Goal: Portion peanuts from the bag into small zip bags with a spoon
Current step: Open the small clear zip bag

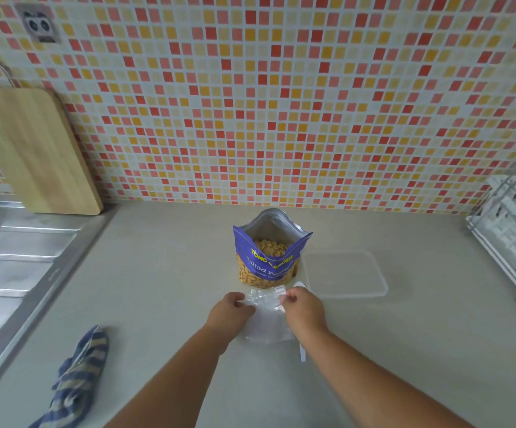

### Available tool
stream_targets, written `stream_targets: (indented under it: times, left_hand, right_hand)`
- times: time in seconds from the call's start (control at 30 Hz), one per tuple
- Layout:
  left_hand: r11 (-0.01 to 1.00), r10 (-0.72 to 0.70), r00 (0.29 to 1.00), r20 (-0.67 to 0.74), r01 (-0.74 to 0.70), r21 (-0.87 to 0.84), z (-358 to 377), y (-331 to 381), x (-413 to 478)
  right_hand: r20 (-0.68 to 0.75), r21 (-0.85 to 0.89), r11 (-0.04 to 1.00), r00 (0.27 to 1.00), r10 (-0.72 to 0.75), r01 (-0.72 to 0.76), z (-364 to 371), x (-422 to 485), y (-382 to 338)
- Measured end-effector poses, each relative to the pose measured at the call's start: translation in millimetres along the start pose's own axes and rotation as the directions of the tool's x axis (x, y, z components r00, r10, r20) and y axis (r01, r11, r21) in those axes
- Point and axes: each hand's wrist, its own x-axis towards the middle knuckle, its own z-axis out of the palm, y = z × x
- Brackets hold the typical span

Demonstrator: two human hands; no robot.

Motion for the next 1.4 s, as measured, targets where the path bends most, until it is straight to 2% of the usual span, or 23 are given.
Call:
stream_targets:
  times: [0.13,0.2,0.27,0.33,0.4,0.5,0.6,0.67,0.73,0.87,0.93,1.0,1.07,1.17,1.3,1.4]
  left_hand:
    - [0.99,0.119,0.991,-0.058,-0.123,-0.069,-2,6,-6]
    - [0.969,0.162,0.987,0.008,-0.157,-0.192,-4,9,-9]
    - [0.932,0.196,0.971,0.138,-0.141,-0.335,-5,12,-14]
    - [0.925,0.228,0.956,0.183,-0.154,-0.347,-4,12,-18]
    - [0.939,0.241,0.963,0.124,-0.199,-0.28,-2,12,-18]
    - [0.947,0.273,0.962,-0.009,-0.271,-0.172,-2,10,-19]
    - [0.91,0.413,0.899,-0.145,-0.413,0.03,-4,14,-23]
    - [0.834,0.546,0.819,-0.175,-0.512,0.207,-6,15,-26]
    - [0.741,0.647,0.75,-0.135,-0.577,0.344,-6,14,-26]
    - [0.552,0.779,0.624,-0.064,-0.633,0.543,-5,12,-26]
    - [0.498,0.806,0.59,-0.047,-0.633,0.593,-4,10,-24]
    - [0.49,0.813,0.581,-0.041,-0.644,0.588,-6,10,-24]
    - [0.566,0.749,0.662,0.001,-0.641,0.518,-7,9,-28]
    - [0.624,0.68,0.726,0.101,-0.646,0.44,-8,14,-33]
    - [0.617,0.669,0.722,0.174,-0.67,0.413,-12,21,-36]
    - [0.636,0.66,0.735,0.157,-0.657,0.405,-16,22,-36]
  right_hand:
    - [-0.002,0.163,0.987,1.0,-0.008,0.009,0,-3,3]
    - [0.031,0.324,0.946,0.999,-0.008,-0.003,-1,-7,3]
    - [0.089,0.492,0.869,0.996,-0.007,-0.038,-1,-12,3]
    - [0.142,0.57,0.82,0.989,-0.03,-0.057,-2,-17,1]
    - [0.154,0.575,0.817,0.986,-0.059,-0.041,-4,-20,-1]
    - [0.088,0.564,0.826,0.995,-0.053,-0.006,-9,-23,-4]
    - [0.058,0.606,0.796,0.997,-0.049,0.004,-15,-25,-8]
    - [0.092,0.596,0.803,0.993,-0.079,0.009,-19,-26,-12]
    - [0.139,0.556,0.831,0.984,-0.107,0.012,-20,-28,-17]
    - [0.184,0.428,0.903,0.975,-0.125,0.035,-23,-30,-23]
    - [0.198,0.361,0.931,0.972,-0.125,0.046,-24,-30,-25]
    - [0.207,0.316,0.947,0.969,-0.134,0.063,-26,-31,-26]
    - [0.19,0.268,0.957,0.968,-0.161,0.107,-28,-32,-25]
    - [0.181,0.217,0.953,0.951,-0.251,0.21,-30,-33,-22]
    - [0.229,0.204,0.935,0.915,-0.333,0.29,-31,-37,-20]
    - [0.142,0.261,0.932,0.945,-0.296,0.253,-35,-38,-20]
